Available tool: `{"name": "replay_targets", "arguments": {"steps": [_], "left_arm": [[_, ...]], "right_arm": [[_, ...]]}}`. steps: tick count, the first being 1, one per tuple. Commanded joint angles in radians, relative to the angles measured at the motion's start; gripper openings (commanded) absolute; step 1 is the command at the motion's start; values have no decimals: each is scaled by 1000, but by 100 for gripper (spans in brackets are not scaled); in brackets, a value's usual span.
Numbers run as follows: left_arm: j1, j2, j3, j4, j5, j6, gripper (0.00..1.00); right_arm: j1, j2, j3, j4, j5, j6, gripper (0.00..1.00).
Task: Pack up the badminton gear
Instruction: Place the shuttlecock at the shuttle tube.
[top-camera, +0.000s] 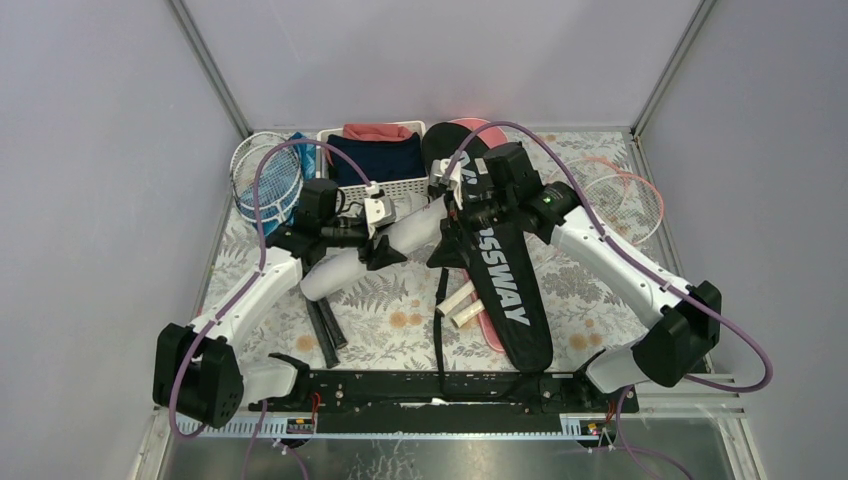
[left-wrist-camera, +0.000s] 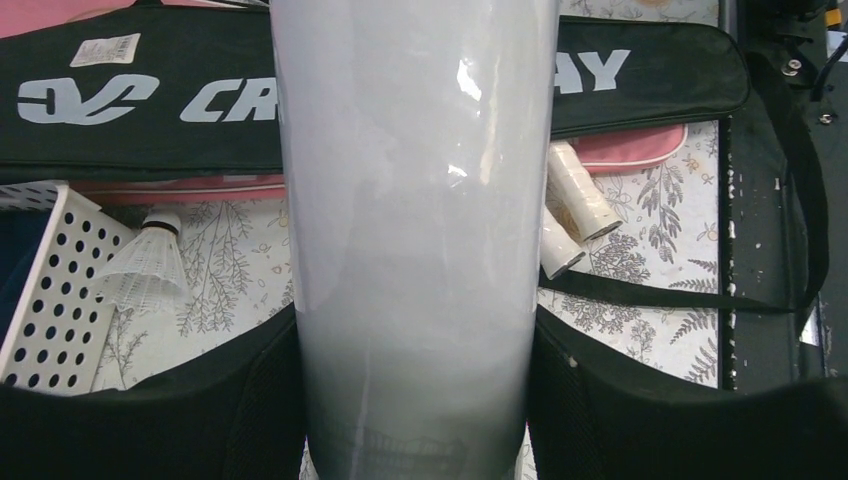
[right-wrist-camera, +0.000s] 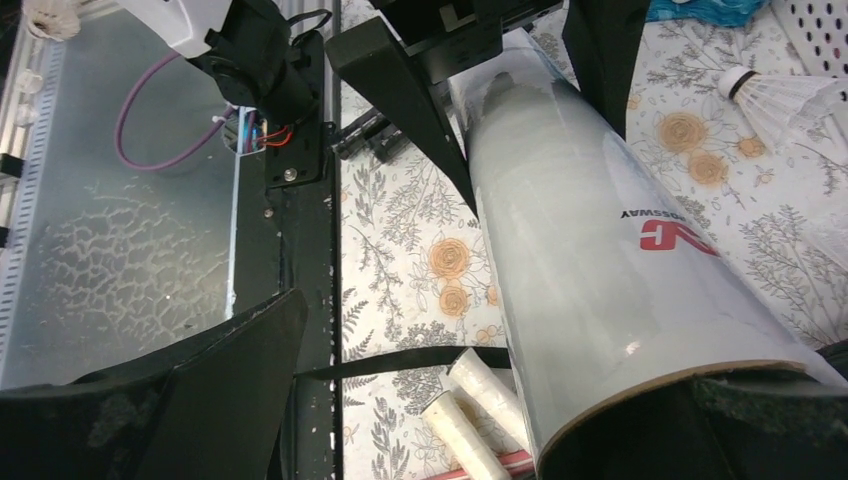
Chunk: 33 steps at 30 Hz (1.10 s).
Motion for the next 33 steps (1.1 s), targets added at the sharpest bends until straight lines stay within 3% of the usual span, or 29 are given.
{"name": "replay_targets", "arguments": {"steps": [1, 10, 21, 27, 33], "left_arm": [[-11, -10, 37, 100, -62, 1, 46], [-11, -40, 77, -22, -132, 145, 52], [-3, -68, 152, -283, -242, 430, 54], [1, -102, 190, -532, -295, 624, 55], [0, -176, 179, -656, -257, 568, 57]], "right_arm": [[29, 7, 50, -75, 21, -33, 100], [28, -130, 100, -121, 301, -133, 100], [-80, -227, 88, -62, 397, -78, 100], [-109, -189, 39, 53, 567, 36, 100], [-109, -35, 71, 115, 684, 107, 100]]}}
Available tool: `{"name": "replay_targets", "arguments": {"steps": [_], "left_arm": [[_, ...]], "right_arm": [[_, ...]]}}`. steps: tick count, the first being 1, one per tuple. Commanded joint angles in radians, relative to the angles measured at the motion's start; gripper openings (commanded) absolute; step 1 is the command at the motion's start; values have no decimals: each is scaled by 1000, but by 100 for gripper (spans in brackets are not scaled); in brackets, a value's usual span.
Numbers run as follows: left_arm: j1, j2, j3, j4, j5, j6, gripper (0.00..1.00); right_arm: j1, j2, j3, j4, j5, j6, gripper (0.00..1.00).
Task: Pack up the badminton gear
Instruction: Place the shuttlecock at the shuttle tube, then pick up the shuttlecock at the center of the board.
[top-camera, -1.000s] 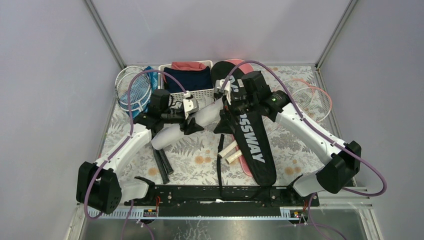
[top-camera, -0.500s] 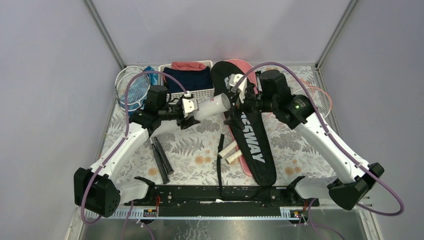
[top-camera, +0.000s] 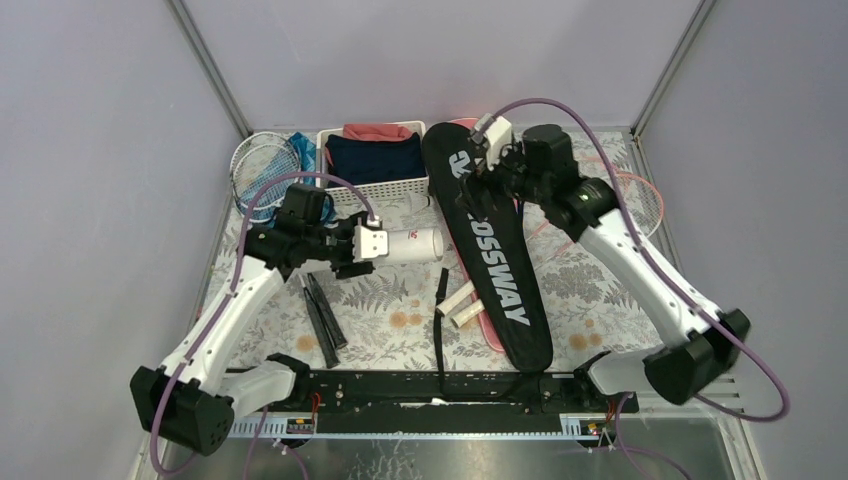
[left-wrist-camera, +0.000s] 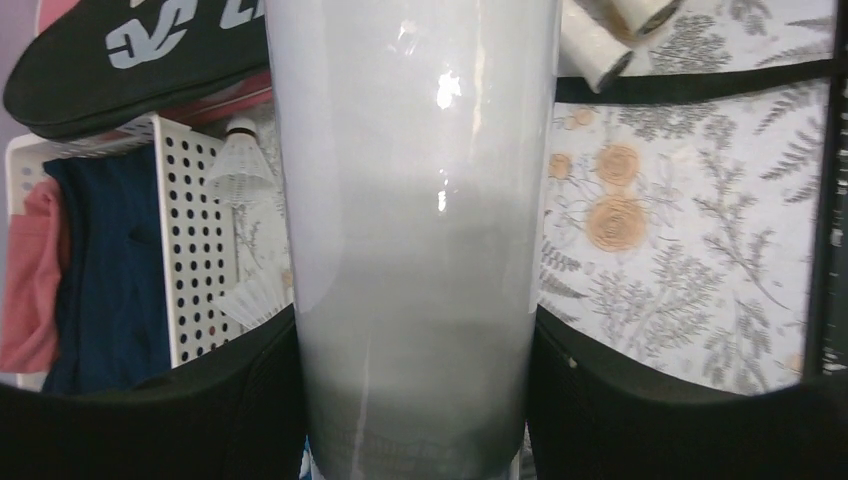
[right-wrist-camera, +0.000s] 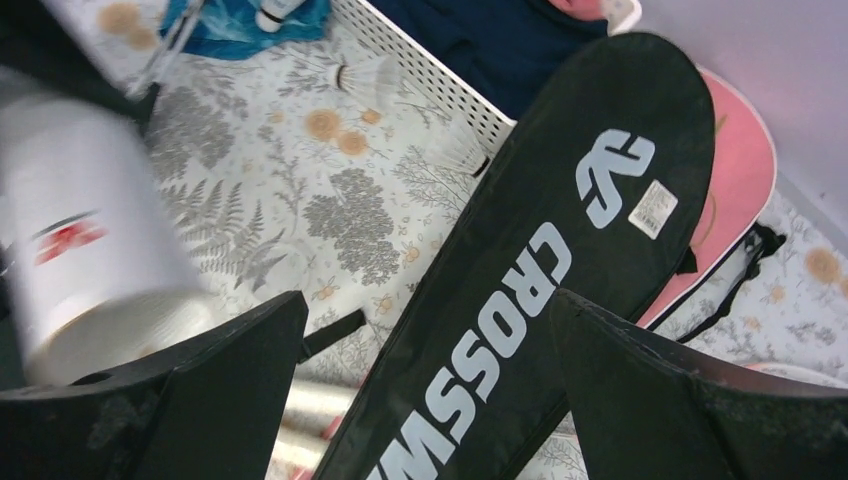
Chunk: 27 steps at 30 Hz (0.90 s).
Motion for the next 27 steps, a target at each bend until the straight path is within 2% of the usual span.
{"name": "replay_targets", "arguments": {"steps": [1, 6, 17, 22, 27], "left_arm": [[4, -76, 7, -117, 8, -12, 57], [4, -147, -48, -117, -19, -97, 57], [3, -272, -69, -191, -25, -125, 58], [5, -300, -73, -192, -27, -130, 58], [5, -295, -70, -191, -23, -128, 59]], "right_arm": [[-3, 139, 37, 79, 111, 88, 100], [6, 340, 137, 81, 137, 138, 98], [130, 698, 400, 67, 286, 99, 95], [178, 815, 488, 50, 358, 66, 90], [204, 909, 557, 30, 436, 34, 80]]}}
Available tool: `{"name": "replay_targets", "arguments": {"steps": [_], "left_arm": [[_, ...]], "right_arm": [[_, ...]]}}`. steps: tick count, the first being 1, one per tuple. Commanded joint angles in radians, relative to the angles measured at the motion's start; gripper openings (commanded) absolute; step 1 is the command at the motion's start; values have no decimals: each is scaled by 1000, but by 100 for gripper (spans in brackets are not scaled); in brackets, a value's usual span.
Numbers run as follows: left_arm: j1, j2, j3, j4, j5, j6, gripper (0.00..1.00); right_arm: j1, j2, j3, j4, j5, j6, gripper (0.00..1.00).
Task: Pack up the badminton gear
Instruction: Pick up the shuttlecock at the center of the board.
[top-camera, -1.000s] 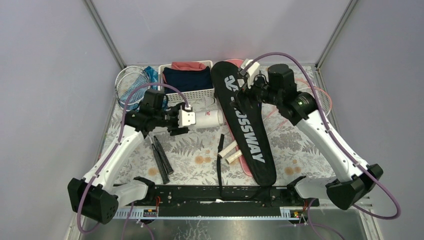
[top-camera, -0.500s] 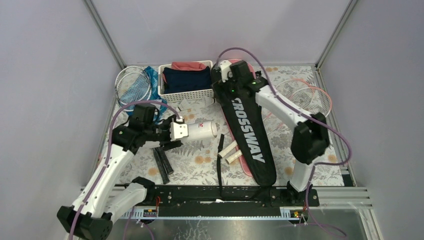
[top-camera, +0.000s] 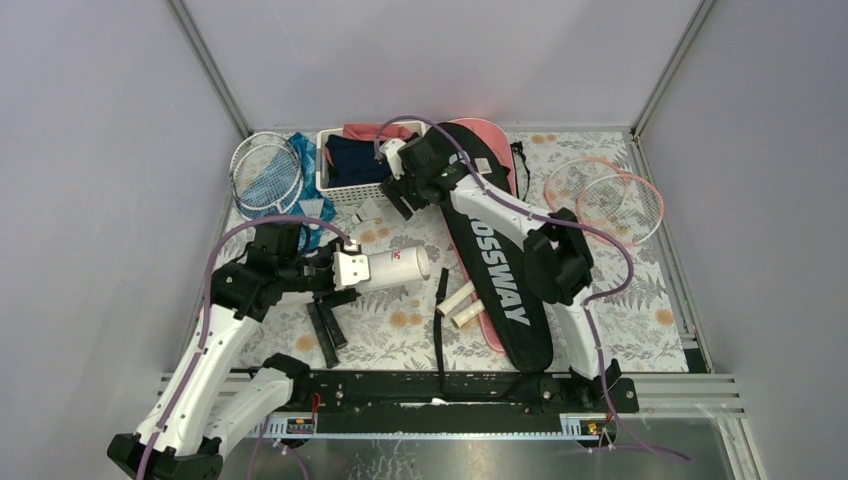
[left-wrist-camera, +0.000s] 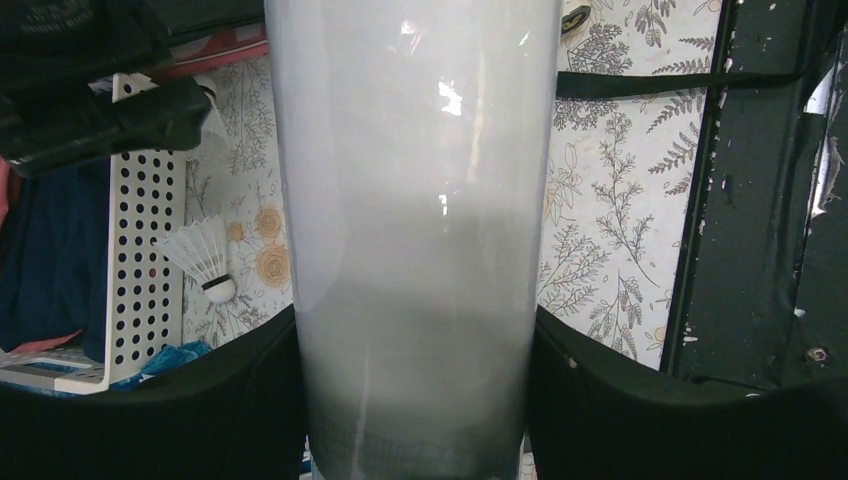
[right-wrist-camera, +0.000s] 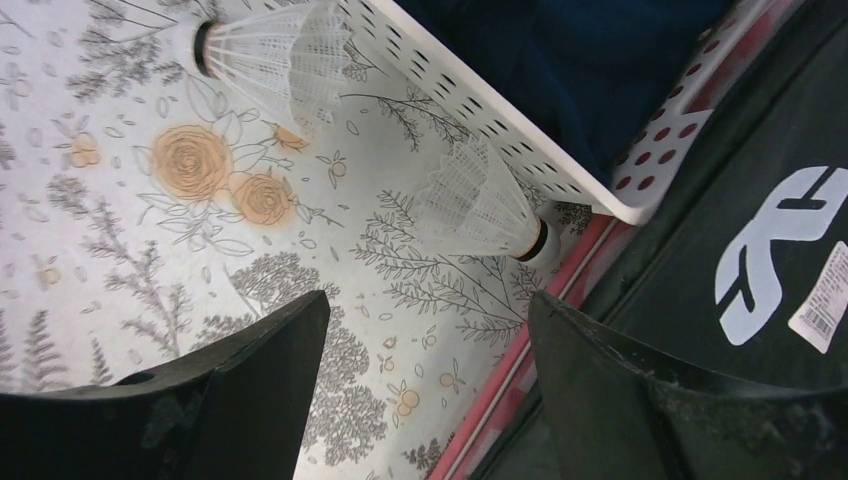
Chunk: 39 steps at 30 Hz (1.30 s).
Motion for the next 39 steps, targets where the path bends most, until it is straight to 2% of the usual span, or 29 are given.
{"name": "replay_targets", "arguments": {"steps": [1, 5, 16, 19, 31, 39], "left_arm": [[4, -3, 6, -9, -4, -7, 58], [6, 7, 6, -9, 9, 0, 59], [3, 15, 6, -9, 20, 3, 59], [4, 14, 5, -10, 20, 1, 59], [5, 31, 20, -9, 12, 14, 59], [5, 46, 18, 29, -20, 25, 59]], "right_arm": [[20, 73, 85, -19, 115, -47, 77], [26, 120, 113, -7, 169, -66, 71], [26, 249, 227, -6, 237, -75, 68], [26, 264, 231, 3, 272, -91, 64], [26, 253, 218, 3, 291, -109, 34], [27, 130, 140, 5, 259, -104, 10]]}}
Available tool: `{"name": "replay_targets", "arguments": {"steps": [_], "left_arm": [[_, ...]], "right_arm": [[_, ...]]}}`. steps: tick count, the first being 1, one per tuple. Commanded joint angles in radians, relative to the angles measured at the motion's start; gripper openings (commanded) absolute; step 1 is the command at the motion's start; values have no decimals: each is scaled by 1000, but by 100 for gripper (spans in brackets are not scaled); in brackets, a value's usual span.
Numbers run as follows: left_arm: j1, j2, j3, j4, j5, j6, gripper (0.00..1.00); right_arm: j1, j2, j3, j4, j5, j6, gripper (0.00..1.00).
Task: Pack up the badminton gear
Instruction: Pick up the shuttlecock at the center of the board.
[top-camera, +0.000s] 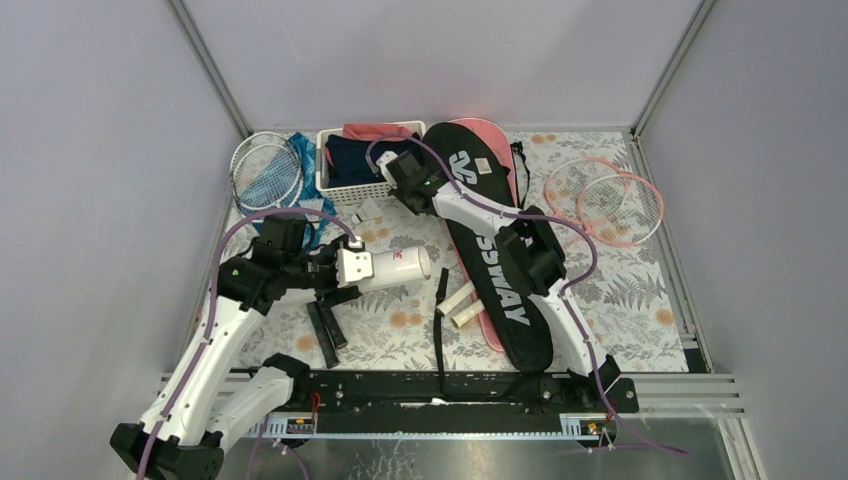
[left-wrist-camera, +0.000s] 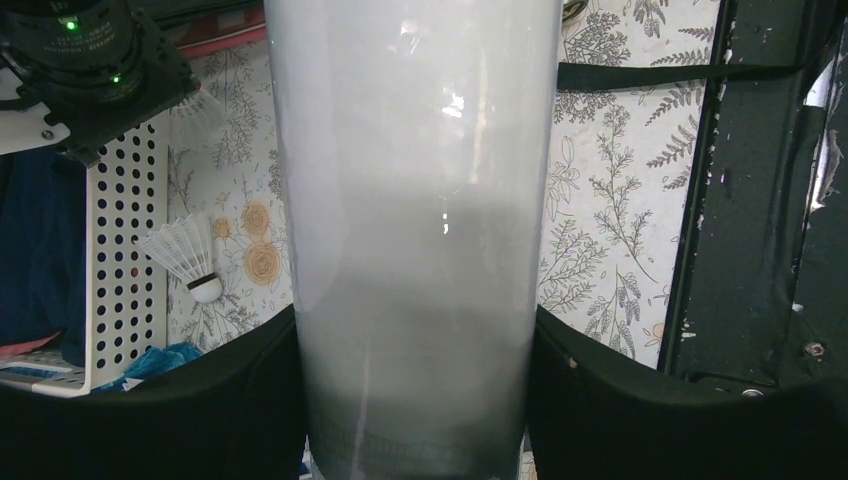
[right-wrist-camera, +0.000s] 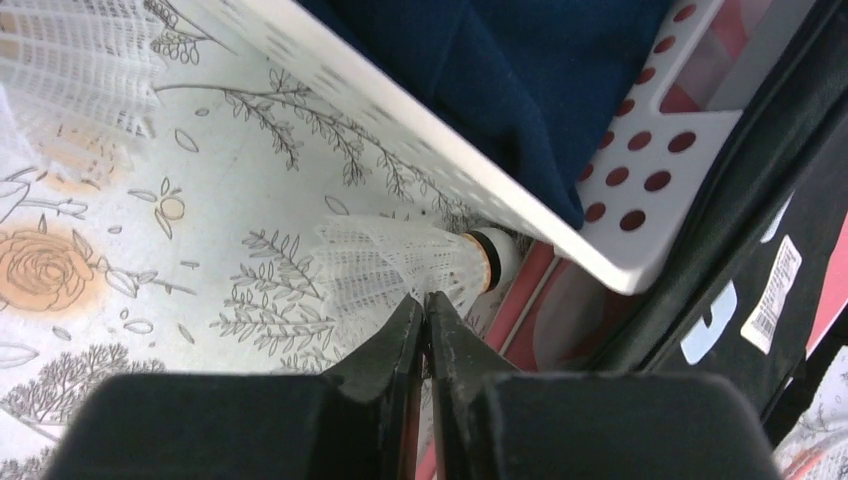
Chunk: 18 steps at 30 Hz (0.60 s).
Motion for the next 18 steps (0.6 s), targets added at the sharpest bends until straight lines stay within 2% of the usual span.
{"name": "replay_targets", "arguments": {"steps": [1, 4, 12, 15, 18], "left_arm": [[5, 14, 19, 35, -23, 24, 59], [4, 41, 28, 49, -26, 37, 58], [5, 100, 83, 125, -23, 3, 57], [5, 124, 119, 137, -6, 1, 56], [5, 146, 140, 148, 3, 14, 56]], "right_arm": [[7, -159, -54, 8, -19, 5, 7], [7, -263, -129, 18, -75, 1, 0], [-9, -582, -364, 24, -192, -32, 0], [-52, -693, -430, -1, -286, -13, 0], [-122, -803, -495, -32, -462, 4, 0]]}}
